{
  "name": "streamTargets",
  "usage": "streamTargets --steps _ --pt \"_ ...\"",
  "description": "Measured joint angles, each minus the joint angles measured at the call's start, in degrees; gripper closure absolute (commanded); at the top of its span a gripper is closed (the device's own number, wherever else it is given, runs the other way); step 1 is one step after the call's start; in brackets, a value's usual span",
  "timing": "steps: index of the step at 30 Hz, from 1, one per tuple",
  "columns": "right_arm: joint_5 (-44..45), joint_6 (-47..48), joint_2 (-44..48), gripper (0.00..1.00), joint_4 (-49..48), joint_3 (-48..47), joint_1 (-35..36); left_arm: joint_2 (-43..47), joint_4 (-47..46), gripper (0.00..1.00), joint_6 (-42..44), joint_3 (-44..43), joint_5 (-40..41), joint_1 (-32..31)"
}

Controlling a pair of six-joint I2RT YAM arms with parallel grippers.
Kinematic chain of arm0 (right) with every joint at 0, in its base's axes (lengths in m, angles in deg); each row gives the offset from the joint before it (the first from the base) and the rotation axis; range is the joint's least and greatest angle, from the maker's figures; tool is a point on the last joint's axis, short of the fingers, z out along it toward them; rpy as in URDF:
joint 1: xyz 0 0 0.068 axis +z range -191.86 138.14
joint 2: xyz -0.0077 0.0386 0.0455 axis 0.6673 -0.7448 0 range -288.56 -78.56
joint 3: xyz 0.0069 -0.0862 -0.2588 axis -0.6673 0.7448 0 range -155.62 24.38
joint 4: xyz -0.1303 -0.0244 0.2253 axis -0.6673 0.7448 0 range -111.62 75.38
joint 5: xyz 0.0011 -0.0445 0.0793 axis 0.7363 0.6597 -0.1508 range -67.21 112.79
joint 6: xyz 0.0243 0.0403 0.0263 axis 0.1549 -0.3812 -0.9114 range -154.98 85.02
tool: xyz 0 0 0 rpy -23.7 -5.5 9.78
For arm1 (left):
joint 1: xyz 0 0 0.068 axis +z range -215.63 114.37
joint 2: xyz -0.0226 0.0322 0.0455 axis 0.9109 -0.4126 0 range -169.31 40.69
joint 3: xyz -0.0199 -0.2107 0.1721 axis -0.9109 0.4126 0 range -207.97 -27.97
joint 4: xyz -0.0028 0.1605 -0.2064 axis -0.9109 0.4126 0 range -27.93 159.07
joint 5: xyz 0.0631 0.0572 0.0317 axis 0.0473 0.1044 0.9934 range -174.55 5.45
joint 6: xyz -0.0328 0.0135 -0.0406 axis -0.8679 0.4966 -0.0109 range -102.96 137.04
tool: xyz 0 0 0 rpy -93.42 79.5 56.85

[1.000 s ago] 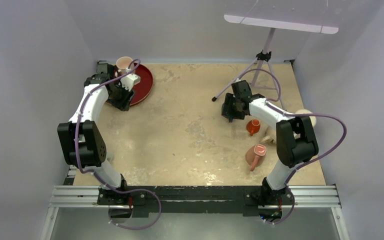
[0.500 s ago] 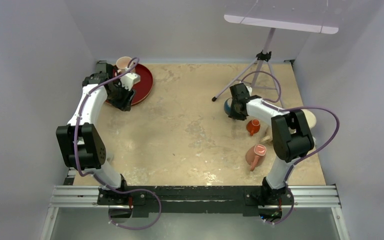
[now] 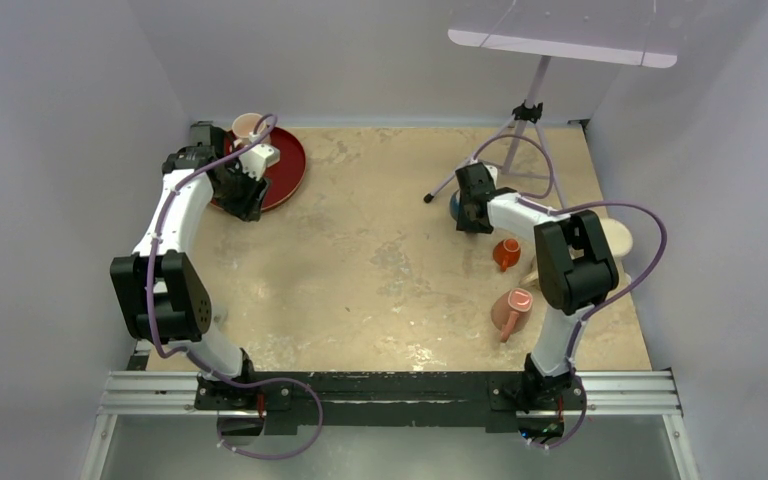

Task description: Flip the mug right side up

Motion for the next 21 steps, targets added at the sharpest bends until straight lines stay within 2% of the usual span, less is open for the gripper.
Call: streamTargets --steps 9,12,15,16,20,21 --pt "-1.6 5.4 0.5 0.63 -4.9 0.5 0.9 0.2 0.0 0.48 0.0 0.0 0.0 0.0" --pt "-1.6 6.3 0.5 0.74 -5.7 0.5 1.2 0.2 0.0 0.48 0.0 0.0 0.0 0.0" --pt "-1.4 6.6 0.3 0.91 -5.7 0.5 1.4 0.2 0.0 0.48 0.0 0.0 0.0 0.0" --pt "-1.4 6.5 0.2 1.0 -5.7 0.4 1.4 0.2 0.0 0.47 0.0 0.0 0.0 0.0" --pt "-1.4 6.8 0.2 1.0 -5.6 0.2 1.4 0.2 0.4 0.4 -0.8 -0.1 -0.3 0.0" --pt "-1.5 6.8 0.2 1.0 -5.4 0.1 1.4 0.2 1.0 0.33 -1.7 -0.4 -0.7 0.0"
